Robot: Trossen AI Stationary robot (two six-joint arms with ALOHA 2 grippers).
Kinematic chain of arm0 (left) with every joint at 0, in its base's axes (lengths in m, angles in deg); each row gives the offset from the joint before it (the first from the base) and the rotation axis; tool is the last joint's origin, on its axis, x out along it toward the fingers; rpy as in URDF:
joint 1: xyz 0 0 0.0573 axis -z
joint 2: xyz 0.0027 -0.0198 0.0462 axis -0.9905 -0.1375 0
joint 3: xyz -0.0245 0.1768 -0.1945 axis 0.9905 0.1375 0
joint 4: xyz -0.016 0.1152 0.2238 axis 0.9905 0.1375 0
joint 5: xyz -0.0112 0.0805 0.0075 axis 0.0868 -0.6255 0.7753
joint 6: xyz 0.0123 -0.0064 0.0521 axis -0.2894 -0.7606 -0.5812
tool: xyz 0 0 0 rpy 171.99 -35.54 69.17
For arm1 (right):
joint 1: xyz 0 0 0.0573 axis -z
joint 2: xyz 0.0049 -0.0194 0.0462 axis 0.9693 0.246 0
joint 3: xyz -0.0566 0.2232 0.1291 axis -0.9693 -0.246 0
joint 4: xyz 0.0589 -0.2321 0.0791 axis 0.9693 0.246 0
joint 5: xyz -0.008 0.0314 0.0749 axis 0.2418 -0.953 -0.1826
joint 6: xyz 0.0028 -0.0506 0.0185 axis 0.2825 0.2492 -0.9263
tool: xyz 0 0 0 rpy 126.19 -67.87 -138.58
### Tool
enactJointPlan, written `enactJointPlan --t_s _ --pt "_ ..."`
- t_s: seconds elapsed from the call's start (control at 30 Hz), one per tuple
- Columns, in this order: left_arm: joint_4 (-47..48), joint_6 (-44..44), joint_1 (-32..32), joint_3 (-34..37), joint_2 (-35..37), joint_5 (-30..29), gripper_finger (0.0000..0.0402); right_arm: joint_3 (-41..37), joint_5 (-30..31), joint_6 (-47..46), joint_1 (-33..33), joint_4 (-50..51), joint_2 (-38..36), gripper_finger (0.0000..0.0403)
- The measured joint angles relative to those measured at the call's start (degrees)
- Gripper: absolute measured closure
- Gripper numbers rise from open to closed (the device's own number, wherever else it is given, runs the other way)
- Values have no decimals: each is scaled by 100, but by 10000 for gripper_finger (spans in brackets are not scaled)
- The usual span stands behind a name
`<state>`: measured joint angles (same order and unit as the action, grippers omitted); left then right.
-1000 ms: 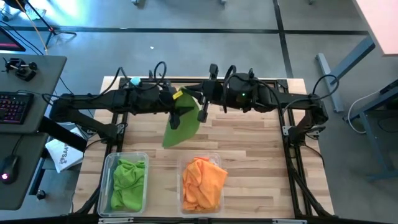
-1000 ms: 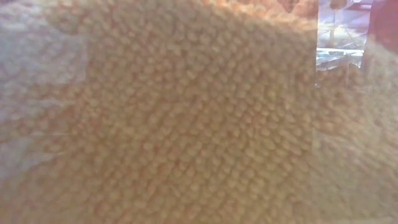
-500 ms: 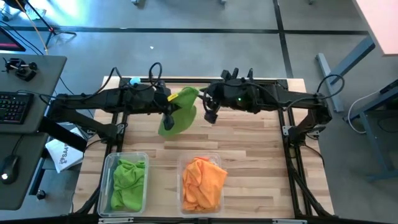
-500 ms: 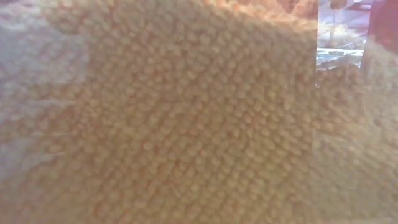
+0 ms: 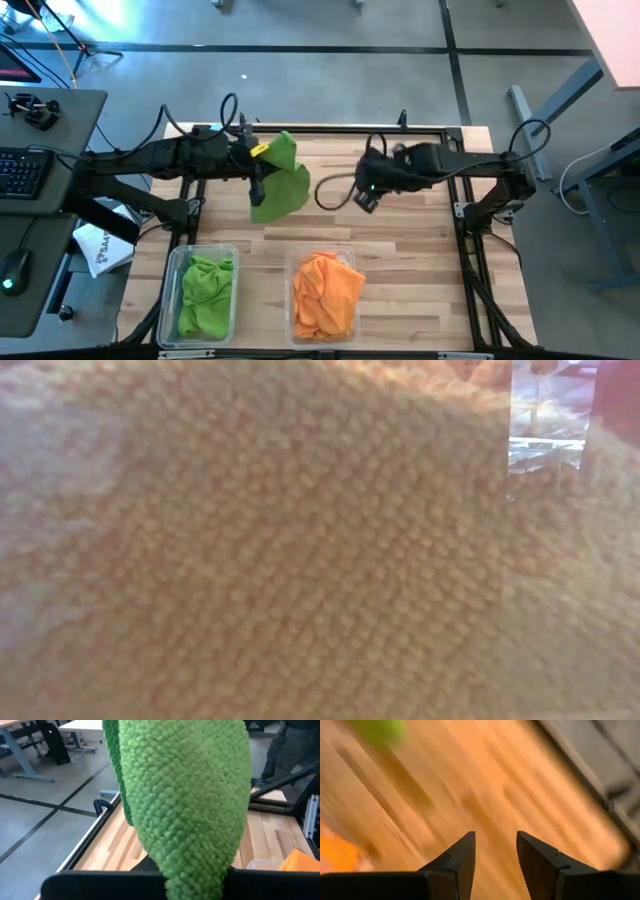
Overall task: Sort microfiber towel by color & place in baskets
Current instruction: Put the green towel into the left transparent bin
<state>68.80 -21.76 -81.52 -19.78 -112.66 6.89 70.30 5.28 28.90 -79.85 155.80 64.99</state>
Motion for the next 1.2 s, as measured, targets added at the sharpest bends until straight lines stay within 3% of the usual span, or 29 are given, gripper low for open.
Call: enactJointPlan --t_s 0.2,0.4,0.6,0.73,0.97,1.2 --pt "428 -121 0 0 4 81 401 -1294 -686 -710 -557 463 -117 286" --pt "636 -279 0 0 32 85 401 -3427 -1584 -1392 -1346 -1538 -1096 337" --pt "1098 -589 294 -365 67 169 401 -5281 -1038 -2283 -2086 -3466 -2324 395" --pt "2017 -388 820 -1083 -30 151 401 -5982 -942 -2540 -2266 -3760 -2917 394" --pt "3138 1377 1807 -2273 -190 -83 401 -6546 -918 -2587 -2274 -3950 -3564 392" --pt "3395 3194 3078 -2750 -446 44 401 -6559 -885 -1465 -2269 -4079 -3705 391"
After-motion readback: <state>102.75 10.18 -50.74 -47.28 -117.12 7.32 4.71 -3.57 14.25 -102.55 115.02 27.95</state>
